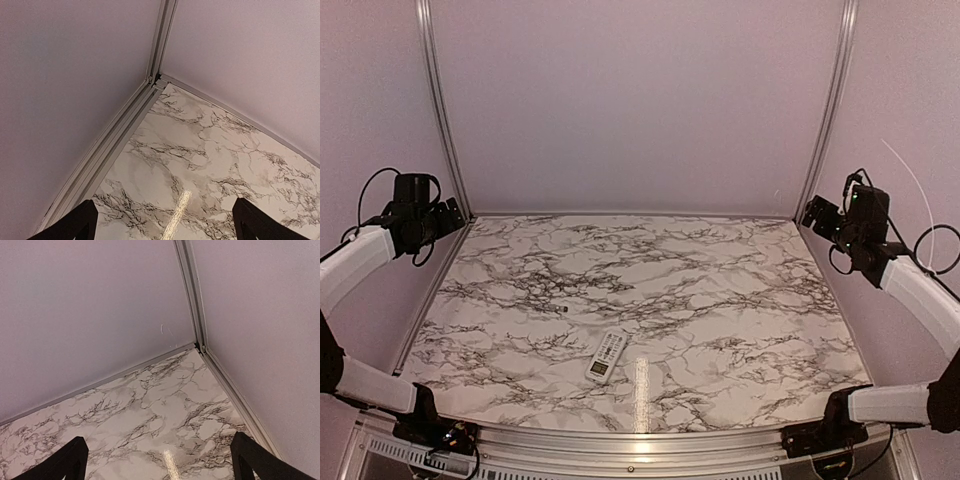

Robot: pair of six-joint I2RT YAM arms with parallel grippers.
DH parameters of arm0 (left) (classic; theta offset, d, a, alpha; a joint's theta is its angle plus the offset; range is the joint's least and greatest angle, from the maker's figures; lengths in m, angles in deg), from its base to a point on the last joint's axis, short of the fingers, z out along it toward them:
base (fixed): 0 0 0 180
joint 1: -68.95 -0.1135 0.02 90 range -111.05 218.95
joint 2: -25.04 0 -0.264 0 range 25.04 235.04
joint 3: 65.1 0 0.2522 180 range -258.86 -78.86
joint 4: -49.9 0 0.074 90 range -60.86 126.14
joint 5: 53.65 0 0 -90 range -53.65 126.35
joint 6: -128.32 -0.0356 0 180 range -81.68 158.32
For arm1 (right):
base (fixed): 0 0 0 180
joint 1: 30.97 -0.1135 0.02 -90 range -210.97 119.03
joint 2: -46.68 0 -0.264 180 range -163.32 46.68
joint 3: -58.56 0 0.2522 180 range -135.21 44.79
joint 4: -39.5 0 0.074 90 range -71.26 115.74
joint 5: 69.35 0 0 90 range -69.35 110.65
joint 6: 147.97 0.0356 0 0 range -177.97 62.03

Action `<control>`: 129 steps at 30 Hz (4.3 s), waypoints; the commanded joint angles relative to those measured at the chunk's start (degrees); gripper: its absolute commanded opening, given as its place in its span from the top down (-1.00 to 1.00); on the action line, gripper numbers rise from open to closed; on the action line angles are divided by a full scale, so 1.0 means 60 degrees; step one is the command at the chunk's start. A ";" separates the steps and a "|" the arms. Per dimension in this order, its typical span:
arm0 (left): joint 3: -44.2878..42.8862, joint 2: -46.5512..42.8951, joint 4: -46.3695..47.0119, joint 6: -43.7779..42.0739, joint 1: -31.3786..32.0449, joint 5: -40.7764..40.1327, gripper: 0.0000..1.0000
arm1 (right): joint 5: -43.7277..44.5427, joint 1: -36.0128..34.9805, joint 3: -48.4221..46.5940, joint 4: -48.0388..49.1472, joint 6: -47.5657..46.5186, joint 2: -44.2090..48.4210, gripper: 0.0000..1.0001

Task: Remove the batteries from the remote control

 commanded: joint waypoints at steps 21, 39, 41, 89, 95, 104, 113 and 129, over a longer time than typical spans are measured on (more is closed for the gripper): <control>0.0096 -0.0482 -0.2985 0.0271 0.3050 0.2844 -0.88 | -0.2056 -0.1459 -0.1370 -0.3550 -0.0893 -0.1560 -0.97; -0.0110 0.1606 -0.2867 -0.0041 0.7967 0.2816 -0.74 | -0.1976 -0.3393 -0.1086 -0.3403 -0.0463 -0.2301 -0.97; -0.0287 0.1964 -0.2869 0.0032 0.8419 0.2488 -0.74 | -0.2010 -0.3456 -0.1090 -0.3455 -0.0434 -0.2374 -0.97; -0.1066 0.5923 -0.2521 0.2970 1.1062 0.1293 0.14 | -0.2081 -0.3465 -0.0489 -0.3921 -0.1560 -0.1596 -0.97; -0.1172 0.5430 -0.2542 0.2536 1.1069 0.1121 0.21 | -0.1978 -0.3458 -0.0396 -0.3881 -0.1634 -0.1450 -0.97; -0.1921 0.4981 -0.3204 0.1477 1.1068 0.0990 0.24 | -0.3290 -0.3458 -0.0785 -0.3673 -0.1730 -0.1430 -0.97; -0.3595 0.4869 -0.4054 -0.0630 1.1069 0.0970 0.22 | -0.6808 -0.3436 -0.1321 -0.3082 -0.0817 -0.1990 -0.97; -0.5944 0.5574 -0.4574 -0.2892 1.1062 0.0500 0.21 | -1.1353 -0.3341 -0.3005 -0.3608 0.0315 -0.4325 -0.80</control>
